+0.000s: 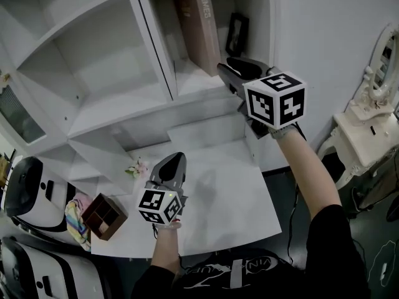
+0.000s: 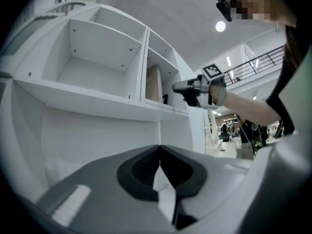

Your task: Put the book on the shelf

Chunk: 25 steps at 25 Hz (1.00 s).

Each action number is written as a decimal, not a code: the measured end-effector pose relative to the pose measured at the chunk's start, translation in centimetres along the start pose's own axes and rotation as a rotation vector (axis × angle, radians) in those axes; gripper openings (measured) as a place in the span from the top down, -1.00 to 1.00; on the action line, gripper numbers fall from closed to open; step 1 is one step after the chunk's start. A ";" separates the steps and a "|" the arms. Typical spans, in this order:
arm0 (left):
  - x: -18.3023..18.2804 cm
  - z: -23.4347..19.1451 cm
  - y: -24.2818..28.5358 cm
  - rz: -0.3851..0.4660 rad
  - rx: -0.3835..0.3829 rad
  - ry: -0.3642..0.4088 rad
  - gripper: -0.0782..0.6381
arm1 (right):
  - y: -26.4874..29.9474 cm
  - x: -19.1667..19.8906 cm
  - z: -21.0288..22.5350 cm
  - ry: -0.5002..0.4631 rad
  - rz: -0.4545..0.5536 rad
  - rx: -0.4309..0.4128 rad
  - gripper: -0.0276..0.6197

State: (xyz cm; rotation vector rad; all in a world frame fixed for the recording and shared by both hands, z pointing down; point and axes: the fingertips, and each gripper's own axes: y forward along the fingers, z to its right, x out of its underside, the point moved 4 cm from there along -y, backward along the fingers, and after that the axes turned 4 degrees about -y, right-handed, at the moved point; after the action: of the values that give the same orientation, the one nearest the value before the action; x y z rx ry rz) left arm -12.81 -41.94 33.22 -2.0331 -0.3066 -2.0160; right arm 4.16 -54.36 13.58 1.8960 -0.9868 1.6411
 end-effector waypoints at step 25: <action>0.5 2.3 -7.9 0.052 -0.184 -0.005 0.78 | -13.2 9.6 -5.1 -0.014 -0.048 -0.069 0.89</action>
State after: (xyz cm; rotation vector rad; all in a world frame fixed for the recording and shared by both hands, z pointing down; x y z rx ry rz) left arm -13.20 -33.78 33.99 -2.1289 -0.0703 -2.0763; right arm 11.09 -44.26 25.50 1.8736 -0.9830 1.5497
